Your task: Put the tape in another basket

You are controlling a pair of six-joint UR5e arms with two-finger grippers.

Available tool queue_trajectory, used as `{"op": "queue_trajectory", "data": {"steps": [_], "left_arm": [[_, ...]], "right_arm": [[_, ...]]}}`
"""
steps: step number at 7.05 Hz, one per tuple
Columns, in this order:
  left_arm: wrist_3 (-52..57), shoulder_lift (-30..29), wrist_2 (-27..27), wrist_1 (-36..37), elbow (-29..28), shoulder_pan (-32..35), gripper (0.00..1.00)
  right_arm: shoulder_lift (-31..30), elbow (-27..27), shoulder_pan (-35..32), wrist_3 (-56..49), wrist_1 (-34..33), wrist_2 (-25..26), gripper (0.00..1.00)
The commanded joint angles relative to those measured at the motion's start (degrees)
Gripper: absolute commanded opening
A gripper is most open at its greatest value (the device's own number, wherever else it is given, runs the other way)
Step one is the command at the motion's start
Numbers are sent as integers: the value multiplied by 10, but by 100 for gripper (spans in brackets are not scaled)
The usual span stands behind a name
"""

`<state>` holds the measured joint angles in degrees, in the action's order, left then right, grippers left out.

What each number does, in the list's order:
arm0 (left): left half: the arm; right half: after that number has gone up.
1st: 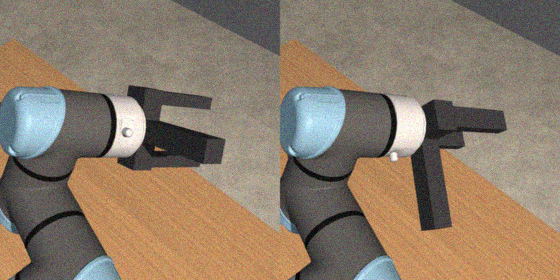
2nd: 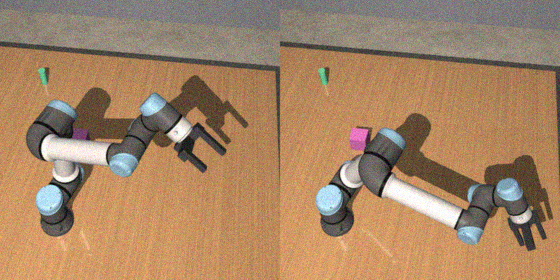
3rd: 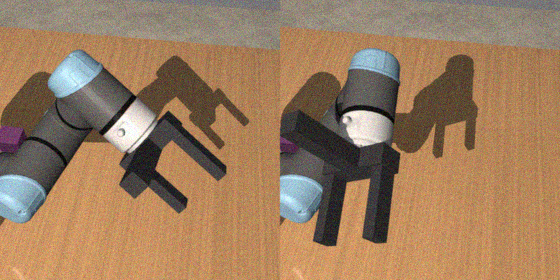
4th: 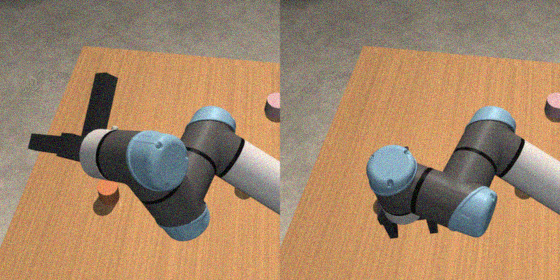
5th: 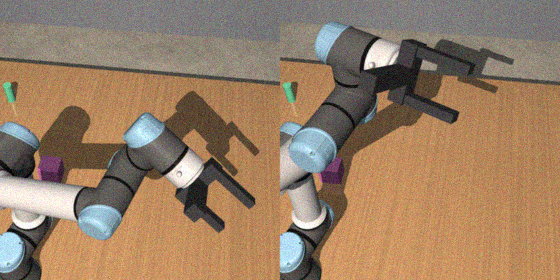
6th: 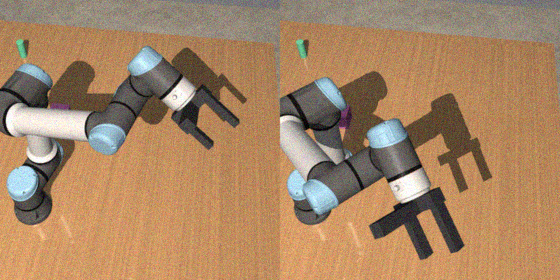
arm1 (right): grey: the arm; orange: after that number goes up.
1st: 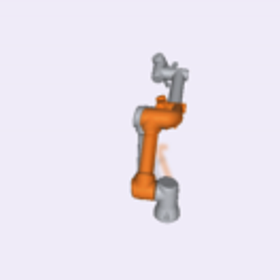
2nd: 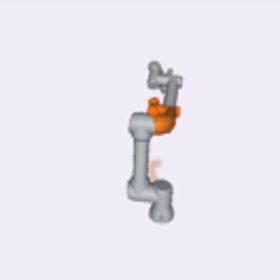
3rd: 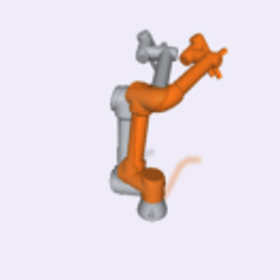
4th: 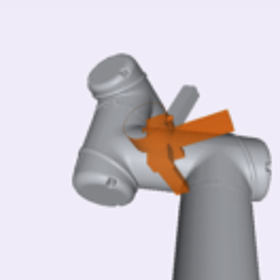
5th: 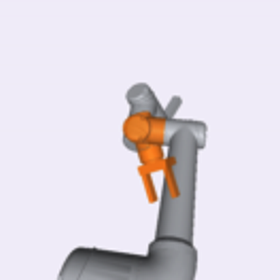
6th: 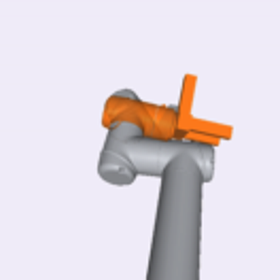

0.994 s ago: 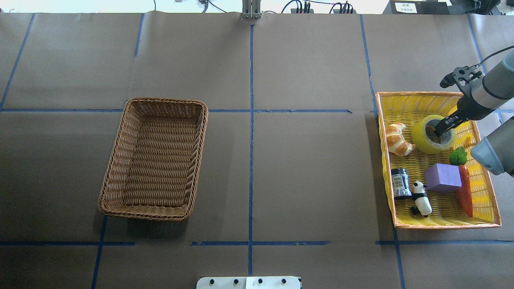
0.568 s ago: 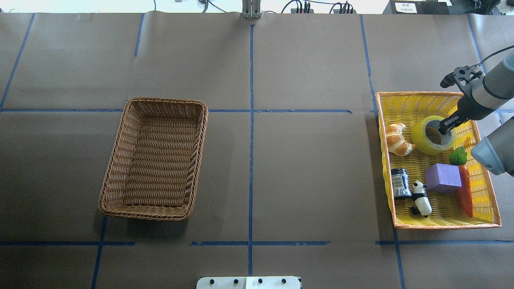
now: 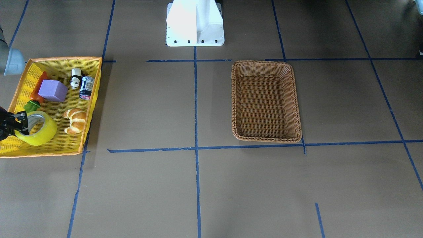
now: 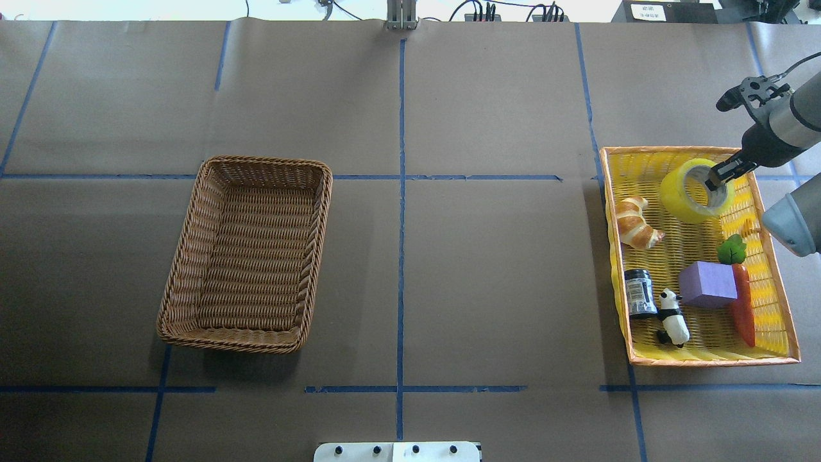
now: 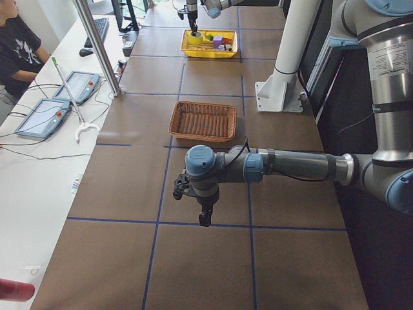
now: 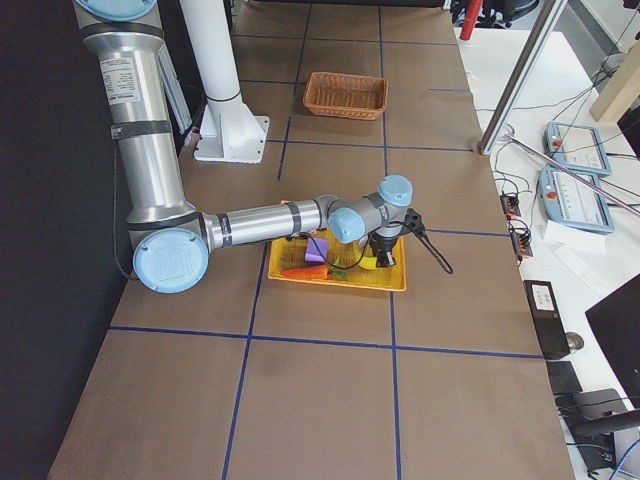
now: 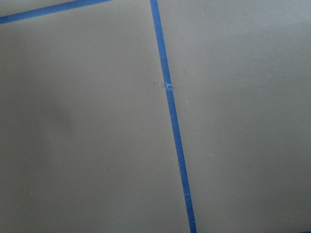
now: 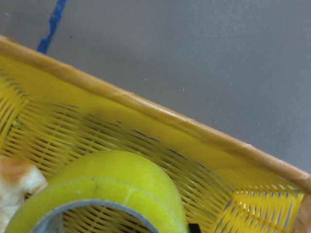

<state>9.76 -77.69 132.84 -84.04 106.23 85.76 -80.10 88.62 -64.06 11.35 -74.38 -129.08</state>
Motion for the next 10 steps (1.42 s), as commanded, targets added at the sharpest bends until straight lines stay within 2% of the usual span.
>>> {"op": "queue_trajectory", "data": {"steps": [1, 3, 4, 5, 6, 7, 8, 9, 10], "left_arm": [[-5, -45, 2, -2, -4, -2, 100], [-8, -125, 0, -4, -22, -2, 100], [-14, -145, 4, -2, -22, -7, 100], [-65, -149, 12, -4, -9, -23, 100], [-136, -148, 61, -41, -7, -44, 100], [-188, -142, 64, -124, -7, -76, 100], [-246, -139, 63, -172, -6, -121, 100], [-301, -143, 65, -216, -6, -157, 100], [-400, -150, 65, -269, -6, -184, 100]], "right_arm": [[19, 10, -9, 52, 3, -33, 0], [33, 59, -6, 166, 3, -35, 0], [34, 85, -6, 204, 3, -35, 0], [33, 108, 2, 261, 4, -34, 0], [33, 136, 23, 312, 5, -30, 0], [33, 166, 43, 364, 6, -13, 0], [34, 184, 65, 406, 15, 17, 0], [33, 177, 84, 452, 82, 36, 0], [32, 171, 89, 515, 146, 35, 0]]}}
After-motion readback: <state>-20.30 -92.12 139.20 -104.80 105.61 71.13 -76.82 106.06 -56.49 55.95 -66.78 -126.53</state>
